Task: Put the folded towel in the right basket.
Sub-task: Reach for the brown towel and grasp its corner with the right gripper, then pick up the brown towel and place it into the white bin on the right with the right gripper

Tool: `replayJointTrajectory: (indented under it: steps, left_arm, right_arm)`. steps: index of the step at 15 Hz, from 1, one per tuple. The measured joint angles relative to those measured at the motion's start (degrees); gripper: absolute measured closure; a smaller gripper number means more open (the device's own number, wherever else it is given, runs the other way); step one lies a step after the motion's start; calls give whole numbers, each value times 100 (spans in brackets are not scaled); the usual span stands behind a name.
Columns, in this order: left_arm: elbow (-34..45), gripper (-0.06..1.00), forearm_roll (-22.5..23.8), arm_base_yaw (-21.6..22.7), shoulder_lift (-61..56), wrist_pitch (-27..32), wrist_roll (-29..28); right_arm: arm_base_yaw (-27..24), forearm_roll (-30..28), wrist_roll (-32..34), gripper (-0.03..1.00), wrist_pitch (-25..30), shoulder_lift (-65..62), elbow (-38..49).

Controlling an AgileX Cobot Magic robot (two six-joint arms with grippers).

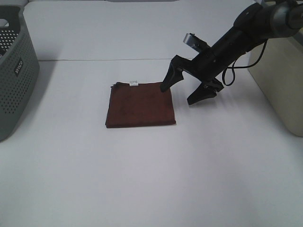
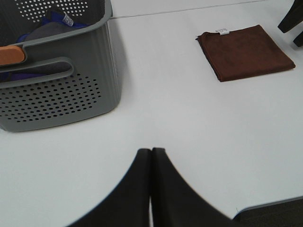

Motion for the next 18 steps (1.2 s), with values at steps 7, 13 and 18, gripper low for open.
replayJointTrajectory:
  steps: [7,13,18]
  left_arm:
    - [0,94,0,0,0,0,0]
    - [0,94,0,0,0,0,0]
    - [0,94,0,0,0,0,0]
  right_arm:
    - [430,481,-23,10,-418,350,-40]
    - [773,911,97,79,-1249,705,-86]
    - [779,1003,0,93,-1106,699,-120]
